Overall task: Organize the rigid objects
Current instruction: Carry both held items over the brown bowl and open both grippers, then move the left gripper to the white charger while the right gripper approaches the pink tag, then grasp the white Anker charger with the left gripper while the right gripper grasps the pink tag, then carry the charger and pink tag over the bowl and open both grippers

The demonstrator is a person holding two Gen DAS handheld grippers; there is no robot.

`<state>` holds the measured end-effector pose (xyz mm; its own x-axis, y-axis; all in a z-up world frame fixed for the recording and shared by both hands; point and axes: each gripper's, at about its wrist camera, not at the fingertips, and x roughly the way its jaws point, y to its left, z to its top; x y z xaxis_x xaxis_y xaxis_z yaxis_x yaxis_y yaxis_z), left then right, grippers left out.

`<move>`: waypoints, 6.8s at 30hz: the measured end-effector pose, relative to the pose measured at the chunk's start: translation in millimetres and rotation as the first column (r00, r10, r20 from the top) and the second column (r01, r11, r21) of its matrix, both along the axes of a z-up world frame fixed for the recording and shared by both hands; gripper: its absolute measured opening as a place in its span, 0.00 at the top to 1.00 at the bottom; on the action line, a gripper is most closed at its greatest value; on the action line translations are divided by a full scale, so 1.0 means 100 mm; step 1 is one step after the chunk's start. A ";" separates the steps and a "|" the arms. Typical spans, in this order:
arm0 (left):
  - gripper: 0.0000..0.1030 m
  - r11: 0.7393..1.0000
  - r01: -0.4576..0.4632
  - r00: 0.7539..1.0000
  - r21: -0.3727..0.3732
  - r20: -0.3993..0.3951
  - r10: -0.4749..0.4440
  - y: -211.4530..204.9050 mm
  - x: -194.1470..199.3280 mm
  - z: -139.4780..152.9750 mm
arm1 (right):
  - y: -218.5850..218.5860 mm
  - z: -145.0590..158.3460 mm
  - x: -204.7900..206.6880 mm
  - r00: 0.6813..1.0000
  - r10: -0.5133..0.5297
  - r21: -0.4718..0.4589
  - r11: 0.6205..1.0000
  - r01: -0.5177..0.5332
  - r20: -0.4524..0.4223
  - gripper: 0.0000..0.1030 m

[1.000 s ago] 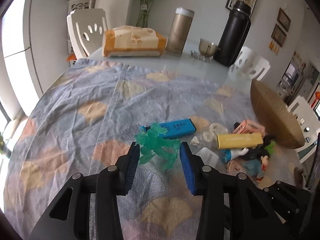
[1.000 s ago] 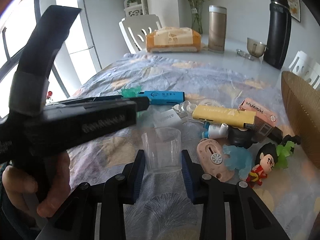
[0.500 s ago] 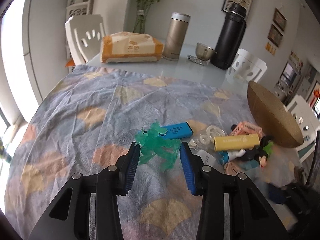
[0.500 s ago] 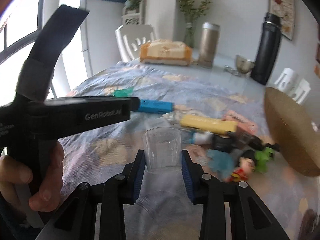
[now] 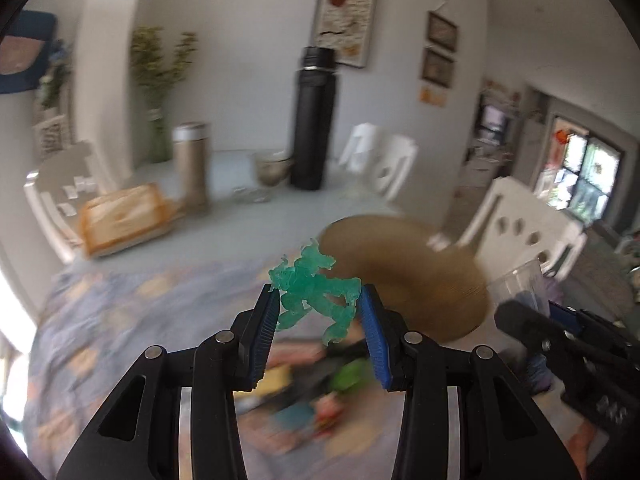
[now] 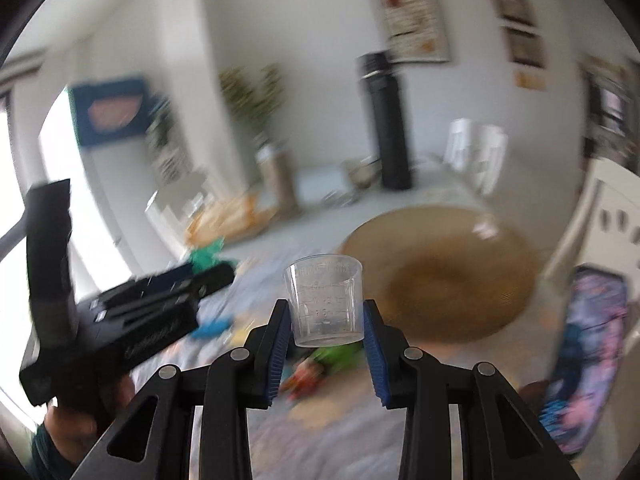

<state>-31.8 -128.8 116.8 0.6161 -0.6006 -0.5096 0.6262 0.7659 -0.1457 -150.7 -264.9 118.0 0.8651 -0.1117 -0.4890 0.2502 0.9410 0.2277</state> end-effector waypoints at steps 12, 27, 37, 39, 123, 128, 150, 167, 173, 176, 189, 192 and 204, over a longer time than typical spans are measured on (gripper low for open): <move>0.63 0.988 0.095 0.992 0.126 -0.097 -0.083 -0.98 0.40 -0.61 | -0.76 -0.44 0.59 0.942 -0.208 0.031 0.974 0.224 -0.264 0.66; 0.28 0.989 0.017 1.000 0.147 0.018 -0.020 -0.34 0.17 -0.30 | -0.35 -0.28 0.51 0.947 -0.204 -0.108 0.977 0.183 -0.246 0.49; 0.20 0.960 -0.260 0.965 0.105 0.050 0.256 1.09 -0.04 -0.42 | 0.60 -0.39 0.16 0.988 0.137 -0.064 0.988 -0.142 -0.077 0.19; 0.20 0.948 -0.290 0.956 0.129 0.003 0.293 1.29 0.04 -0.66 | 0.67 -0.64 0.15 0.983 0.167 -0.057 0.983 -0.172 -0.080 0.19; 0.71 0.972 -0.072 0.984 0.223 -0.143 0.106 1.17 0.38 -1.24 | 1.53 -1.44 0.44 0.879 0.222 -0.202 0.922 -0.330 -0.423 0.60; 0.71 0.970 -0.075 0.988 0.230 -0.117 0.104 1.15 0.36 -1.23 | 1.53 -1.39 0.37 0.892 0.255 -0.198 0.918 -0.345 -0.372 0.60; 0.71 0.997 0.048 0.998 0.062 0.032 -0.050 0.28 0.16 -0.06 | 0.31 0.02 -0.15 0.998 -0.055 -0.104 0.993 0.057 0.020 0.60; 0.70 0.960 0.222 0.972 0.172 -0.116 -0.204 -0.99 0.49 -0.73 | -0.62 -0.63 0.71 0.910 -0.254 0.015 0.962 0.274 -0.328 0.60; 0.30 0.980 0.159 0.986 0.116 -0.065 -0.153 -0.69 0.46 -0.45 | -0.79 -0.55 0.57 0.917 -0.237 0.118 0.951 0.286 -0.320 0.56; 0.30 0.989 0.133 0.991 0.067 -0.036 -0.131 -0.37 0.39 -0.21 | -0.69 -0.25 0.38 0.939 -0.252 0.100 0.954 0.281 -0.232 0.51; 0.24 0.985 -0.174 0.983 0.003 -0.067 0.173 1.36 0.07 -0.37 | 0.50 -0.31 0.35 0.980 0.047 0.081 0.996 -0.032 -0.196 0.33; 0.24 0.969 -0.239 0.963 0.058 -0.111 0.244 1.52 0.13 -0.69 | 0.79 -0.69 0.52 0.956 0.118 0.101 0.990 -0.093 -0.269 0.33; 0.24 0.946 -0.270 0.945 0.181 -0.137 0.296 1.50 0.08 -1.23 | 1.05 -1.46 0.90 0.901 0.121 0.047 0.993 -0.112 -0.416 0.33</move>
